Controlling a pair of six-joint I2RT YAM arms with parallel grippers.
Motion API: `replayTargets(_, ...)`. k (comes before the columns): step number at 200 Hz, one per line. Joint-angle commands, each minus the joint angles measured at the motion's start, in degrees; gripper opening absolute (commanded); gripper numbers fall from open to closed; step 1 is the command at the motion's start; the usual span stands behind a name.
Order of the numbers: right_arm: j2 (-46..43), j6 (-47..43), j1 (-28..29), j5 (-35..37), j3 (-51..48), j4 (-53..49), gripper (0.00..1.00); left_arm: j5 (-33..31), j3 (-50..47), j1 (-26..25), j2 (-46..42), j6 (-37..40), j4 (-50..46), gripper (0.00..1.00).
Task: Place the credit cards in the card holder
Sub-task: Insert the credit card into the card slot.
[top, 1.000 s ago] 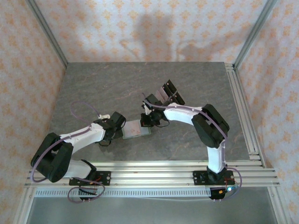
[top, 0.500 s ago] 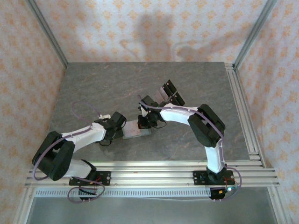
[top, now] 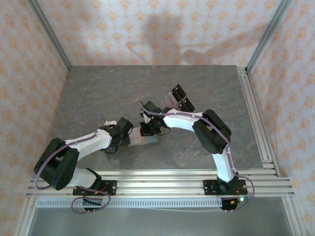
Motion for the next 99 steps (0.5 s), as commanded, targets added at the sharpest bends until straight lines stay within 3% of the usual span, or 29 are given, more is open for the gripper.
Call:
replayTargets(1,1.03,0.98,0.60,-0.99,2.35,-0.21,0.00,0.28,-0.20,0.43,1.10,0.15,1.04,1.00)
replayTargets(51,-2.06,-0.98,0.60,2.88,2.33,-2.46,0.00,-0.07,-0.18,0.42,0.75,-0.27,0.54,1.00)
replayTargets(99,-2.92,-2.31,0.29,6.85,1.25,-4.61,0.00,-5.04,-1.41,0.46,-5.08,-3.37,-2.31,1.00)
